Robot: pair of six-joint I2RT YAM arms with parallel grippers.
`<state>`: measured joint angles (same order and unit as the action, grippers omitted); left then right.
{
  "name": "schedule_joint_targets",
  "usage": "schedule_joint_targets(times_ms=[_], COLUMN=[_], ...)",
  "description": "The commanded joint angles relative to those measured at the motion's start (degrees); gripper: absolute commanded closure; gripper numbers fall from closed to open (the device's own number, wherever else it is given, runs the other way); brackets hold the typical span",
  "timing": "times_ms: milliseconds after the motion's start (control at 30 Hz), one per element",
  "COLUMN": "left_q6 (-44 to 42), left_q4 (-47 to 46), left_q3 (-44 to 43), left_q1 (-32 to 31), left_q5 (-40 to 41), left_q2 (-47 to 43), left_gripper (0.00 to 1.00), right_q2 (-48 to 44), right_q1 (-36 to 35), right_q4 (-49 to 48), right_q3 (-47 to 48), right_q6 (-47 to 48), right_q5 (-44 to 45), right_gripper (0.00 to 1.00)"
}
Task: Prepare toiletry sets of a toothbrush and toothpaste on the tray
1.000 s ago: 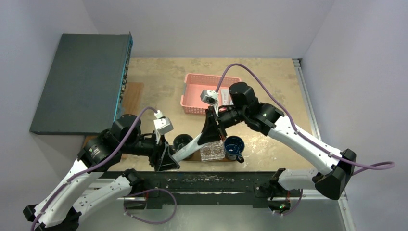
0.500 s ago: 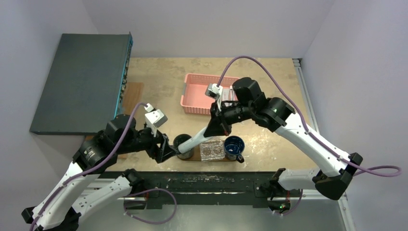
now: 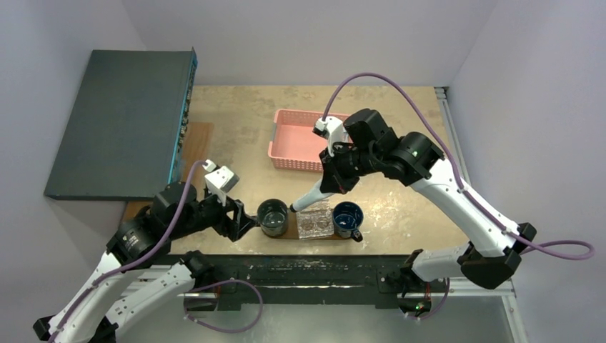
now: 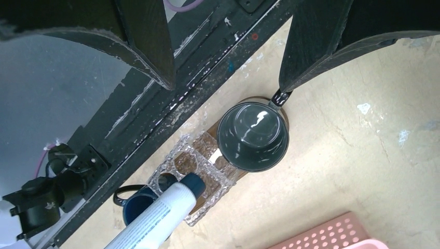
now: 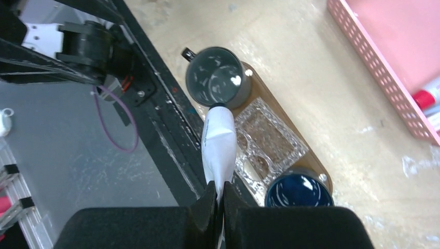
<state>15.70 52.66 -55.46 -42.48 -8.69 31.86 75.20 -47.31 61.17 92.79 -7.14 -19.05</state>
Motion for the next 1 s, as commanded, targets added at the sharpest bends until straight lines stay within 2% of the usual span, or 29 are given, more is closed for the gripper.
schedule_joint_targets(times_ms=[0, 300, 967], left_q6=[1.54, 2.05, 1.61], left_q4=[-3.56, -4.84, -5.40], left_q3=[2.68, 6.50, 7.09], left_q1=[0.20, 0.20, 0.20], left_q5=[3.06, 4.58, 2.62], left_q2=[-2.33, -4.17, -3.83], left_gripper=[0.28, 0.27, 0.27], right_q2=[1.74, 4.93, 9.90], right_q1=[-0.96, -3.47, -5.86], right_q4=[6.22, 6.33, 1.44], right_q3=[4.18, 3.58, 0.97], right_q6=[-2.45, -5.27, -7.28], right_q5=[8.40, 14.36, 18.78], right_gripper=[1.00, 1.00, 1.00])
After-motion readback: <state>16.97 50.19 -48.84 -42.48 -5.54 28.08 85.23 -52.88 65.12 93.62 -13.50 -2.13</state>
